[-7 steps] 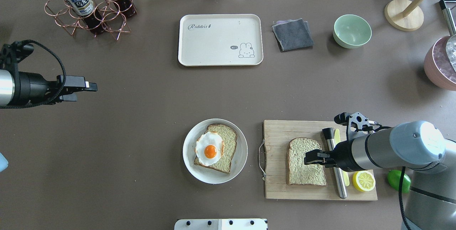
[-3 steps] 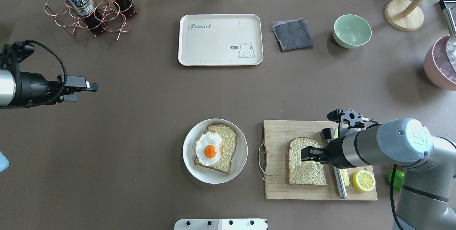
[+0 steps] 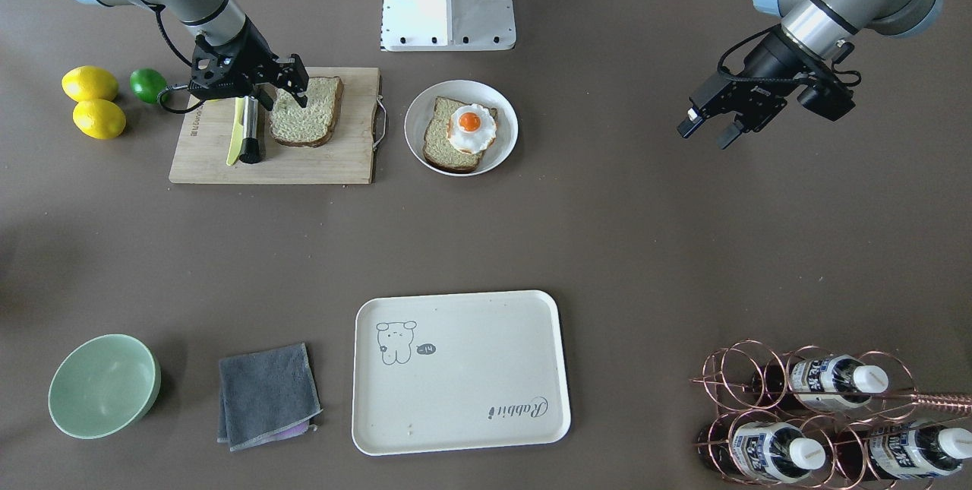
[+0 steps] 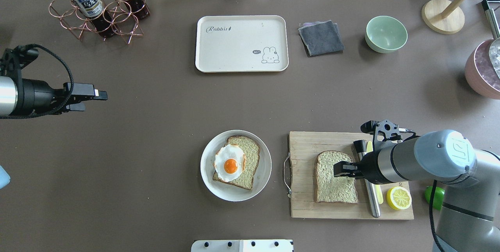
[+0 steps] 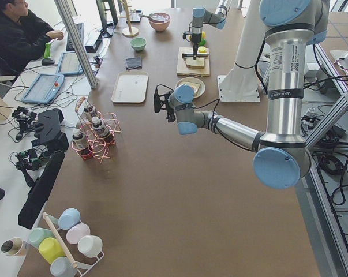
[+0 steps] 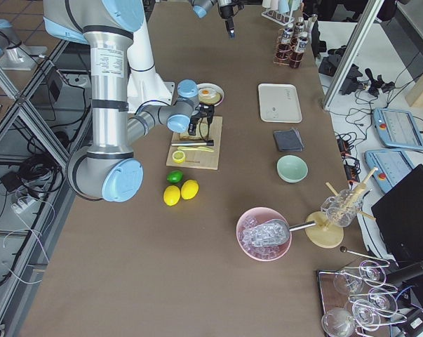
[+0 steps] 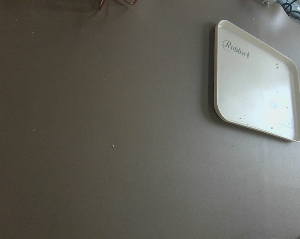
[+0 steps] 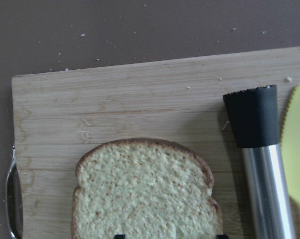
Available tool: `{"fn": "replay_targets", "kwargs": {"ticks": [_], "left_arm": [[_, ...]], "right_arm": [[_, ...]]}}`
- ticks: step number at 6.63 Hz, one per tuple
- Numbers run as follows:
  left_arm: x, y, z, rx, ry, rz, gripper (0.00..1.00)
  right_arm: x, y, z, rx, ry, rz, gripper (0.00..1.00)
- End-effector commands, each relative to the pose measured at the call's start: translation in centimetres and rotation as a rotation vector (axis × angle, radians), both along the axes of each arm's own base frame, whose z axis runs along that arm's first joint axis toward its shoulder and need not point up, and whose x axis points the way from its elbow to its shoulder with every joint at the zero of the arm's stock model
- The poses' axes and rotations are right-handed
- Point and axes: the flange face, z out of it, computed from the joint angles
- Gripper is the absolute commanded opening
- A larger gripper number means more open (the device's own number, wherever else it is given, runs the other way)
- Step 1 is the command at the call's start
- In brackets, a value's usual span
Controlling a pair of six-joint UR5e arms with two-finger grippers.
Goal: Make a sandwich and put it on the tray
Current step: 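Lower the right gripper and grasp the edge of the bread slice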
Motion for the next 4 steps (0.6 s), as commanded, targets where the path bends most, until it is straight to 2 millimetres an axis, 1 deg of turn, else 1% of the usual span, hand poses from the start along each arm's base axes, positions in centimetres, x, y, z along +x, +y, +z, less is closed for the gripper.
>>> {"fn": "replay_targets", "kwargs": {"ticks": [1,3,4], "left_arm": [[0.09,0.02,-0.04,0.001,0.0,0.002,0.98],[0.09,0.02,-0.04,0.002,0.0,0.002,0.98],[0.09,0.02,-0.04,0.002,0.0,0.002,0.98]], "right_arm": [[0.09,0.1,0.72,-0.002,0.015,-0.002,0.68],[-0.9,0.78,1.32,0.017,0.034,0.002,0.66],[-0.9,0.76,1.33,0.017,0.035,0.005,0.44]]}}
